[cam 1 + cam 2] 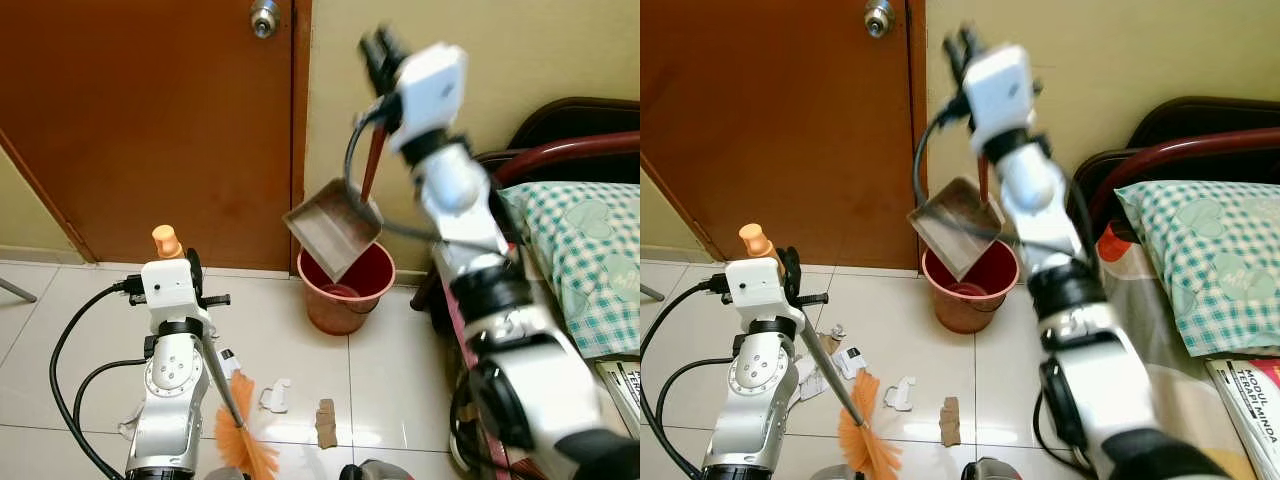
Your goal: Sweep floor
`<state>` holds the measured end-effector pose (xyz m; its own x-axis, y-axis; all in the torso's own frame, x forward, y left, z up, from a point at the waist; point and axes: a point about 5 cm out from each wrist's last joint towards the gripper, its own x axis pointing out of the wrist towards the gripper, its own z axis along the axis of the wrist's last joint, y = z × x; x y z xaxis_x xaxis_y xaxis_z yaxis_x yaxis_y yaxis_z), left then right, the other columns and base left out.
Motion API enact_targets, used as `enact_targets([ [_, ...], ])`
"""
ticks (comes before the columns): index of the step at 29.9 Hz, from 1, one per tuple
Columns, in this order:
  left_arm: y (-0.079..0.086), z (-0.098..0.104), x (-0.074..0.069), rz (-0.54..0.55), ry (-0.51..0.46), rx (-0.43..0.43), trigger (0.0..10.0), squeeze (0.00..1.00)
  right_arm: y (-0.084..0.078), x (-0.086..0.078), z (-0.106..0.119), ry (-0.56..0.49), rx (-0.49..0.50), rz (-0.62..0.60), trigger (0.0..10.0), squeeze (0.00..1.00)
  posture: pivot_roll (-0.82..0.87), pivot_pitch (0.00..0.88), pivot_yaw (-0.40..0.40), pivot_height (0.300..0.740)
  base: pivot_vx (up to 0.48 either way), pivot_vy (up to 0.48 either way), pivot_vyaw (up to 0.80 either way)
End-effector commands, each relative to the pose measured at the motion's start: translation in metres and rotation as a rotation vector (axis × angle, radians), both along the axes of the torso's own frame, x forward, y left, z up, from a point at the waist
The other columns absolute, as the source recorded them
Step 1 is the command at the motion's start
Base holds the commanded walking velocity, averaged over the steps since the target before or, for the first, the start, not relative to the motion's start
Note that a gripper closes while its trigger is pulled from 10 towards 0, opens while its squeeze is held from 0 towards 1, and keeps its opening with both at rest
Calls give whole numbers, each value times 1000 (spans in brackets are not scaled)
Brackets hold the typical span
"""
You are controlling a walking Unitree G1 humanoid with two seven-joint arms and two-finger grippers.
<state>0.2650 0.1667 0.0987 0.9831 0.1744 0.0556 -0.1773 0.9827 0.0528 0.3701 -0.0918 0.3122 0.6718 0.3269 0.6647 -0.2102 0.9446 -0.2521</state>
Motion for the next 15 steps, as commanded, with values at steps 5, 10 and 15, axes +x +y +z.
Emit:
enact_targets([
  [5, 0, 12, 3, -2, -61, 101, 10000, 0, -5, -9, 40, -63, 210, 58, 10000, 0, 8, 8, -66, 740, 0, 0, 0],
  [10, -1, 14, 2, -22, -76, 139, 10000, 0, -3, -5, 31, 37, 306, 107, 10000, 0, 8, 7, -61, 740, 0, 0, 0],
  [15, 13, 8, -3, 39, -31, 169, 10000, 0, -4, -4, -10, 199, 329, 100, 10000, 0, 9, 9, -59, 740, 0, 0, 0],
])
